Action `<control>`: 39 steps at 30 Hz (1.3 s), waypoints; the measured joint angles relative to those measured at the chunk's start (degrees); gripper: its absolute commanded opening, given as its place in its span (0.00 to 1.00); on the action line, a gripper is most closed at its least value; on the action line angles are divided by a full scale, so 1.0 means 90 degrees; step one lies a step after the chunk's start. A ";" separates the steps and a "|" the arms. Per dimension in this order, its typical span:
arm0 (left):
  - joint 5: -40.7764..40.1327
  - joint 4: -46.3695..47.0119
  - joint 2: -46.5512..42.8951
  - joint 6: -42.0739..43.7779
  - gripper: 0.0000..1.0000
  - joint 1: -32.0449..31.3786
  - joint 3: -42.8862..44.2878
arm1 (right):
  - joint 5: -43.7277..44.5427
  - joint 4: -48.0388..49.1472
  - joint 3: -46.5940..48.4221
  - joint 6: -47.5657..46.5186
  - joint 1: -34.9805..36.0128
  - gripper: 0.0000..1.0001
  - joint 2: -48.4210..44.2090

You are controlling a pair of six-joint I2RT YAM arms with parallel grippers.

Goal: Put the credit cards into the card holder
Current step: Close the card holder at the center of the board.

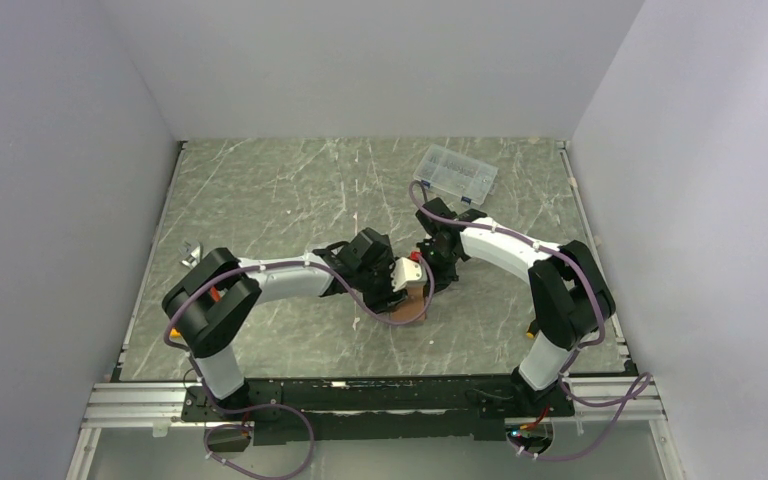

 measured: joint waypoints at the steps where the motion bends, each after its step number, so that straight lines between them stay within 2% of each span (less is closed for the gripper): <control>1: 0.0012 0.0002 0.0029 0.0002 0.54 -0.0012 0.0002 | -0.0010 0.0000 0.0000 0.0000 -0.0010 0.00 -0.0002; 19: 0.0104 -0.0189 0.0277 0.0185 0.50 -0.0032 0.0287 | -0.0495 0.0180 0.0000 0.0024 -0.0080 0.00 0.0240; 39: 0.0107 -0.0192 0.0277 0.0270 0.47 -0.0032 0.0287 | -0.0442 0.0223 0.0097 0.0148 0.0005 0.00 0.0408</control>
